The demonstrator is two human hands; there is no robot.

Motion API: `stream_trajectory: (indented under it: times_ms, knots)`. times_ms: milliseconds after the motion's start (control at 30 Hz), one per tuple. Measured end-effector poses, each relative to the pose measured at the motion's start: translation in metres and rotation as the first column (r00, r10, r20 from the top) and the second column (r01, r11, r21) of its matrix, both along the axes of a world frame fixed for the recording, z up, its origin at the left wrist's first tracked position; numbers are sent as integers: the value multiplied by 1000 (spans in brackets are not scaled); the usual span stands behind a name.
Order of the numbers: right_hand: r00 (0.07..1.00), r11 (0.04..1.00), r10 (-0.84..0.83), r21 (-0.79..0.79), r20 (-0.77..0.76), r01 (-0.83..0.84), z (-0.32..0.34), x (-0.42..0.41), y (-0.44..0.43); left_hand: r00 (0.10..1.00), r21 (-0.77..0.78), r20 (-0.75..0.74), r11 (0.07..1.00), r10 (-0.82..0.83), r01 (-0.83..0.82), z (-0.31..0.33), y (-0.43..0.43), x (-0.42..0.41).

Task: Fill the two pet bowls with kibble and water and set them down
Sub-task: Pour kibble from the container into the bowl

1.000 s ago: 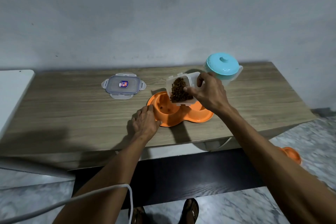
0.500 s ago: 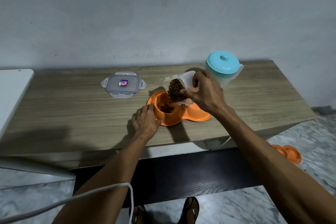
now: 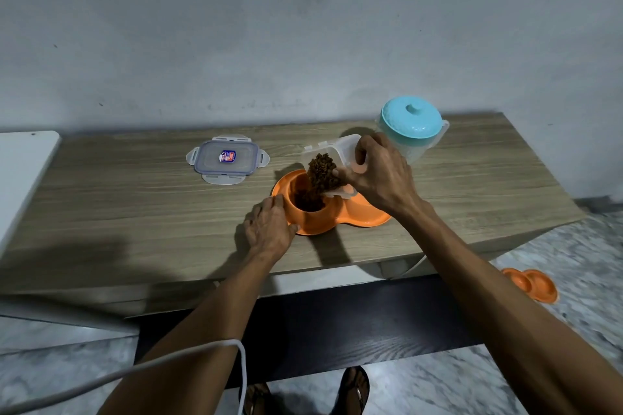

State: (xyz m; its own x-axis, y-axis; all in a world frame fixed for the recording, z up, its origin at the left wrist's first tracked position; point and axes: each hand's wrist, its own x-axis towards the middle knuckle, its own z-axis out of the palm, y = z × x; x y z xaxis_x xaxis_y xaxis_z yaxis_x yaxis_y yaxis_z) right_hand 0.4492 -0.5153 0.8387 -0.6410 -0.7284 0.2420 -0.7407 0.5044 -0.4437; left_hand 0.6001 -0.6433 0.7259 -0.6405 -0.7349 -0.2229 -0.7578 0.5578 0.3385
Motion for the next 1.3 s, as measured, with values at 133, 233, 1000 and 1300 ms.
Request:
stream_trajectory:
  times_ms: [133,233,1000,1300]
  knots:
    - [1000,1000,-6,-7,-3,6,-1,-1,0,1000,-2,3,1000,-4,4,0,0,1]
    - [1000,1000,-5,-9,-8,5,-1,-3,0,1000,-6,5,1000,-5,5,0,0,0]
    - [467,887,-186,-56,864,458,-28,-52,12,1000,-11,-4,1000,7,-7,-1,0,0]
    - [713,899,-243,-123,658,420,-54,-65,-63,1000,-8,4,1000,18,-18,0,1,0]
